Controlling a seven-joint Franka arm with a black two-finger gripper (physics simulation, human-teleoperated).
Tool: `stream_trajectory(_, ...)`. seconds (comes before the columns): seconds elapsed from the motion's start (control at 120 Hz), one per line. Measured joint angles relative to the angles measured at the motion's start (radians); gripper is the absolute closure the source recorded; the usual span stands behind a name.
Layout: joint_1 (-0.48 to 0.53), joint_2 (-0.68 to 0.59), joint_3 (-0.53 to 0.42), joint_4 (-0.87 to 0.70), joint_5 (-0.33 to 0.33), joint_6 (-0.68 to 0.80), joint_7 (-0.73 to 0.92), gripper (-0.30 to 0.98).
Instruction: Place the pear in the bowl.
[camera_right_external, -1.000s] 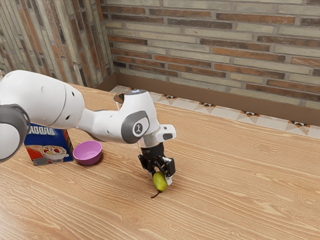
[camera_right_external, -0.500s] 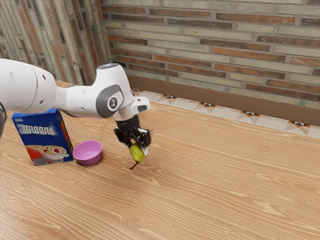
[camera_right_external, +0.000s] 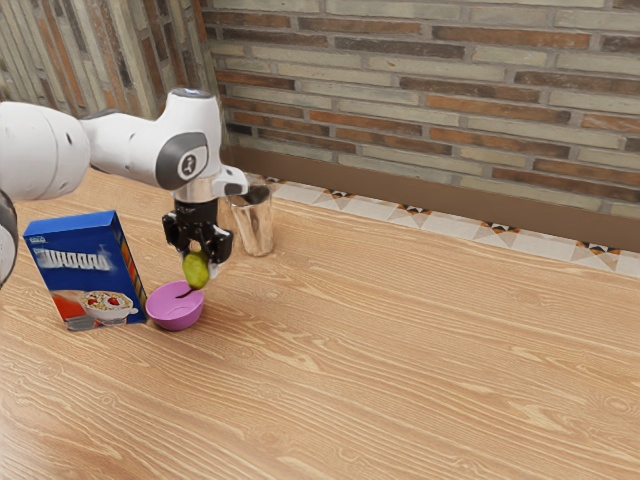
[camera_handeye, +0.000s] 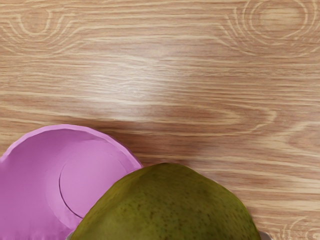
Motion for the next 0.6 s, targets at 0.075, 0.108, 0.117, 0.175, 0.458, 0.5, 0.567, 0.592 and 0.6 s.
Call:
stream_trajectory(0.075, 0.009, 0.018, 0.013, 0.004, 0.009, -0.025, 0.000, 0.39)
stream_trajectory(0.108, 0.013, 0.025, 0.015, 0.005, 0.011, -0.034, 0.000, 0.38)
stream_trajectory(0.117, 0.014, 0.027, 0.016, 0.006, 0.011, -0.036, 0.000, 0.38)
stream_trajectory(0.175, 0.018, 0.040, 0.018, 0.013, 0.013, -0.049, 0.001, 0.38)
stream_trajectory(0.458, 0.026, 0.076, 0.039, 0.029, 0.015, -0.106, 0.003, 0.37)
stream_trajectory(0.5, 0.027, 0.080, 0.039, 0.029, 0.013, -0.113, 0.003, 0.37)
stream_trajectory(0.567, 0.032, 0.086, 0.039, 0.029, 0.011, -0.121, 0.004, 0.37)
stream_trajectory(0.592, 0.033, 0.089, 0.039, 0.029, 0.011, -0.124, 0.005, 0.33)
stream_trajectory(0.6, 0.034, 0.089, 0.039, 0.029, 0.011, -0.125, 0.005, 0.32)
